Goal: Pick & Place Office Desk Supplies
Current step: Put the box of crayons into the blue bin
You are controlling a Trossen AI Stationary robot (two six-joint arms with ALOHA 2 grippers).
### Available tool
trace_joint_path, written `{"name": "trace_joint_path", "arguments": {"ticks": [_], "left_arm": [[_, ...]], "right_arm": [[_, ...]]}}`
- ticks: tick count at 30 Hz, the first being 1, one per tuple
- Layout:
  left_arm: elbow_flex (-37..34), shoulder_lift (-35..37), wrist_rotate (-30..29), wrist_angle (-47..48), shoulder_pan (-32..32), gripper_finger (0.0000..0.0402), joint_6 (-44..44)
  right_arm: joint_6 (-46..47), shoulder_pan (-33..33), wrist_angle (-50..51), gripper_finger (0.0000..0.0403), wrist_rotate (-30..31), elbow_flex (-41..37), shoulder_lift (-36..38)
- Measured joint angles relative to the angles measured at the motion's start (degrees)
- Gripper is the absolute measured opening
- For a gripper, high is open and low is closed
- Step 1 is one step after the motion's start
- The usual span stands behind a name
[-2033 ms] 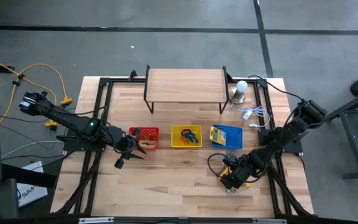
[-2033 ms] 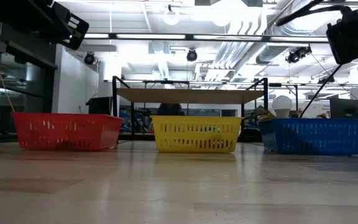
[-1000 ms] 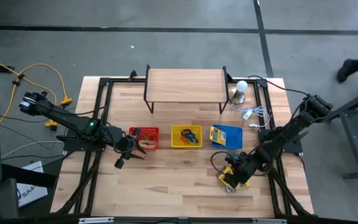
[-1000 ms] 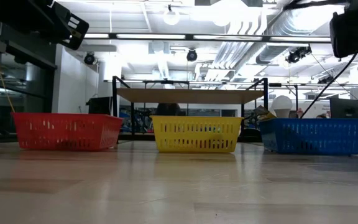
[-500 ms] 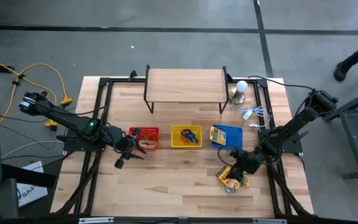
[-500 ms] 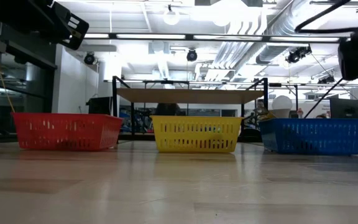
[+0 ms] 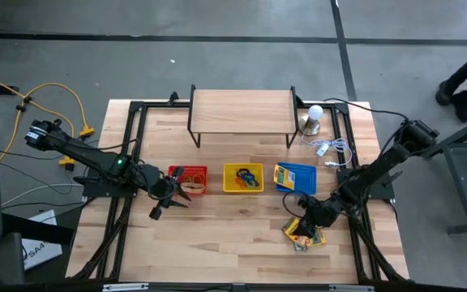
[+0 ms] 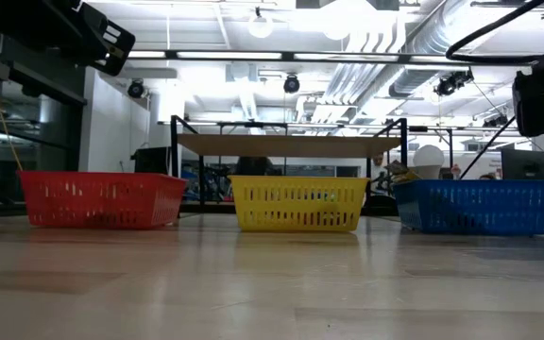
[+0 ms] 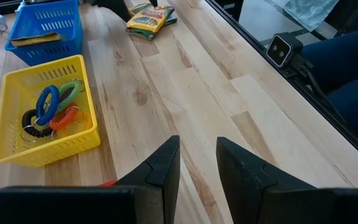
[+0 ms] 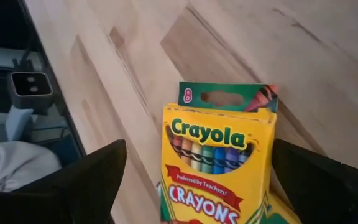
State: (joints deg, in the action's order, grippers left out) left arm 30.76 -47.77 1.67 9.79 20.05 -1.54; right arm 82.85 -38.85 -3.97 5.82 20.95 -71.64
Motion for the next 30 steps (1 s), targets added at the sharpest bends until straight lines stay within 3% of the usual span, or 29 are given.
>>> {"name": "trace_joint_path", "arguments": {"ticks": [13, 22, 30], "left_arm": [[0.0, 0.0, 0.0, 0.0, 0.0, 0.0100, 0.0], [0.0, 0.0, 0.0, 0.0, 0.0, 0.0100, 0.0], [0.0, 0.0, 0.0, 0.0, 0.0, 0.0100, 0.0]], "right_arm": [[-0.4, 0.0, -7.8, 0.0384, 0.0, -0.2, -3.8], [-0.8, 0.0, -6.5, 0.0384, -2.1, -0.2, -3.8], [-4.5, 0.0, -6.5, 0.0344, -1.8, -0.2, -3.8]]}}
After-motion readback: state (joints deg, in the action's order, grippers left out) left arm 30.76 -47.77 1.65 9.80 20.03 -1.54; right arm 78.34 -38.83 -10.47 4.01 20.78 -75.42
